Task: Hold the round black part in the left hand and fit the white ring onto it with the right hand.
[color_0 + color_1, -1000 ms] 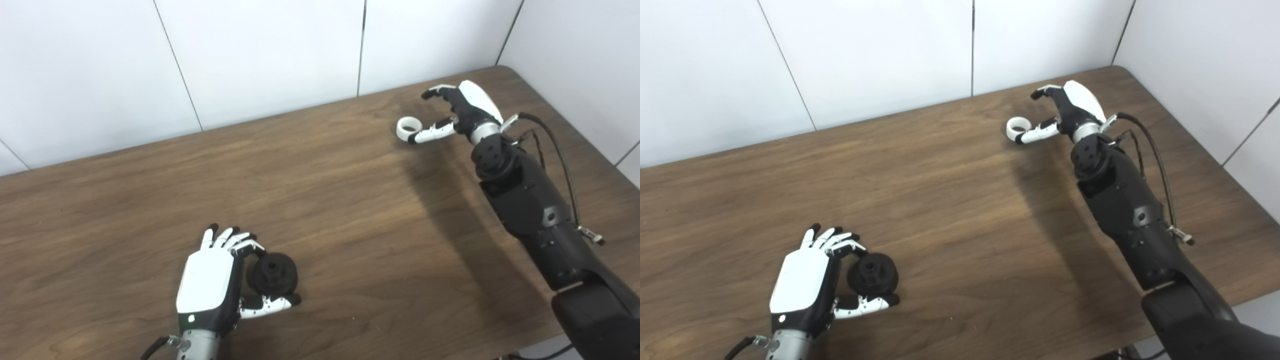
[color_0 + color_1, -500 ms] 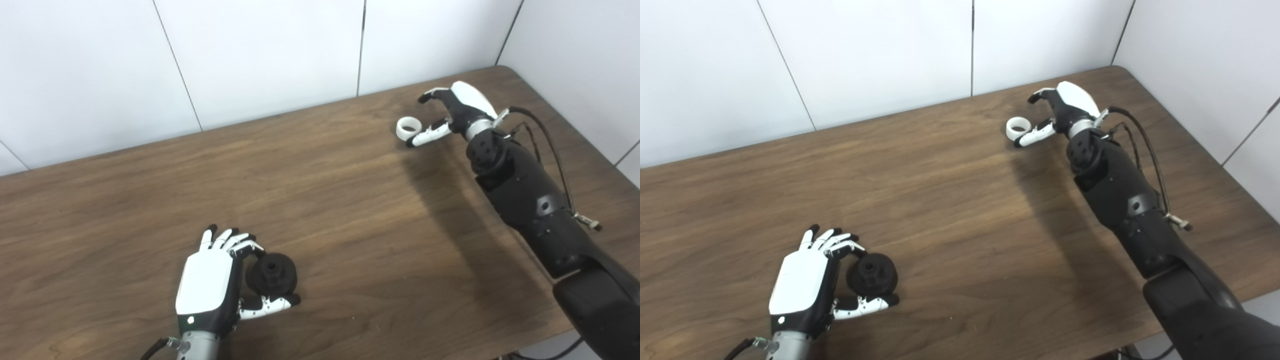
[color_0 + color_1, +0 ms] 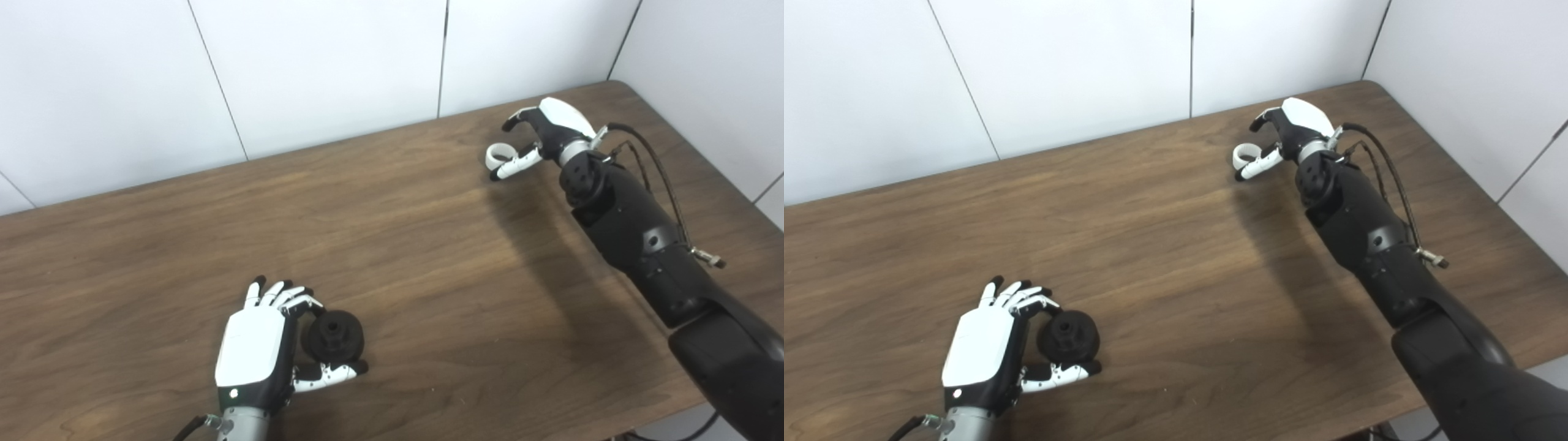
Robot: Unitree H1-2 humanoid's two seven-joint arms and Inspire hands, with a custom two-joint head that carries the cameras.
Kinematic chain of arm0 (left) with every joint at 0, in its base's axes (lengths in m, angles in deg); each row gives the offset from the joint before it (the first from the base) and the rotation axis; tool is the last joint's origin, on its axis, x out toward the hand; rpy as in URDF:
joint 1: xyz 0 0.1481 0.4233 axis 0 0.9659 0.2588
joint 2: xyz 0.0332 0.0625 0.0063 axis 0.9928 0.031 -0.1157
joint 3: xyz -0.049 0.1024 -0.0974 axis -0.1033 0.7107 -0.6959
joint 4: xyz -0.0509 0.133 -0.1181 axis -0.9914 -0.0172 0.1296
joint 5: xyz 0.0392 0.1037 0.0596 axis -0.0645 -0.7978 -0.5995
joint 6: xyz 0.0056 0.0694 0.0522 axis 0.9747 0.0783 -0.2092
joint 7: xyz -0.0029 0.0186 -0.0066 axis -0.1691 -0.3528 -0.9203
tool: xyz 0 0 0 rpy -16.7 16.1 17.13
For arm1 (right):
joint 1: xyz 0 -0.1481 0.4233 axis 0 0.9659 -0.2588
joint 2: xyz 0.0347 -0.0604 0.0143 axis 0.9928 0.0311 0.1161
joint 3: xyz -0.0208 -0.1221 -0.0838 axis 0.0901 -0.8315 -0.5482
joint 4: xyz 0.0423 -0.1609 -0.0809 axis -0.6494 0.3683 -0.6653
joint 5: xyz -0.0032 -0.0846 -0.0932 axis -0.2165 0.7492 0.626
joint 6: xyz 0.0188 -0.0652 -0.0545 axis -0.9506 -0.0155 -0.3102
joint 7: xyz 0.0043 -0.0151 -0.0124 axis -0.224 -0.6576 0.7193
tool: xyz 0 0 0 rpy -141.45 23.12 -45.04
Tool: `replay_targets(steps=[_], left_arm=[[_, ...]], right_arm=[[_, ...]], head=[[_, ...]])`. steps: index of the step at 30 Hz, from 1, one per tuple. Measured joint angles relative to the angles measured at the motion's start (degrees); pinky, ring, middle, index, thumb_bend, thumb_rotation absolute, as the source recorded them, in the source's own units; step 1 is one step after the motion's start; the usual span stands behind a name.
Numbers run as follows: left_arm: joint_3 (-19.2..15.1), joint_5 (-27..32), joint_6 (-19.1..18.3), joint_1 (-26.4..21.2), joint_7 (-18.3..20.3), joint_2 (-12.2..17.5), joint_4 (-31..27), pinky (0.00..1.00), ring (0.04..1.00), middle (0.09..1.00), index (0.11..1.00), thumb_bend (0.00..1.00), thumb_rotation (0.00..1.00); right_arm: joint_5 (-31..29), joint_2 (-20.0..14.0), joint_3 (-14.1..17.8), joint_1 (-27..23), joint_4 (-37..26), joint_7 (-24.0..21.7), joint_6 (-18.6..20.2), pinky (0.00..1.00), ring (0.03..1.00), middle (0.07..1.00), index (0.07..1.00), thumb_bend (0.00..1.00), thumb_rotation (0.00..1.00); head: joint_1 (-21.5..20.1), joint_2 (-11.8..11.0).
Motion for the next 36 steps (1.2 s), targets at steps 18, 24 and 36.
replay_targets(steps=[18, 24, 36], left_arm=[[0.0, -0.2, 0.0, 0.1, 0.0, -0.2, 0.0, 1.00, 0.882, 0.783, 0.484, 0.52, 0.05], [-0.1, -0.3, 0.0, 0.0, 0.1, -0.2, -0.1, 1.00, 0.874, 0.779, 0.484, 0.52, 0.05], [-0.1, -0.4, 0.0, 0.1, 0.0, -0.2, 0.0, 1.00, 0.877, 0.779, 0.484, 0.52, 0.05]], right_arm=[[0.9, 0.0, -0.8, 0.0, 0.3, -0.4, 0.0, 0.89, 0.927, 0.894, 0.633, 0.74, 0.20], [1.1, 0.0, -0.8, 0.0, 0.3, -1.1, 0.0, 0.90, 0.930, 0.891, 0.624, 0.73, 0.20], [1.1, 0.0, -0.6, 0.0, 0.3, -1.2, 0.0, 0.91, 0.922, 0.869, 0.496, 0.53, 0.15]], head=[[0.4, 0.4], [0.5, 0.4], [0.9, 0.2]])
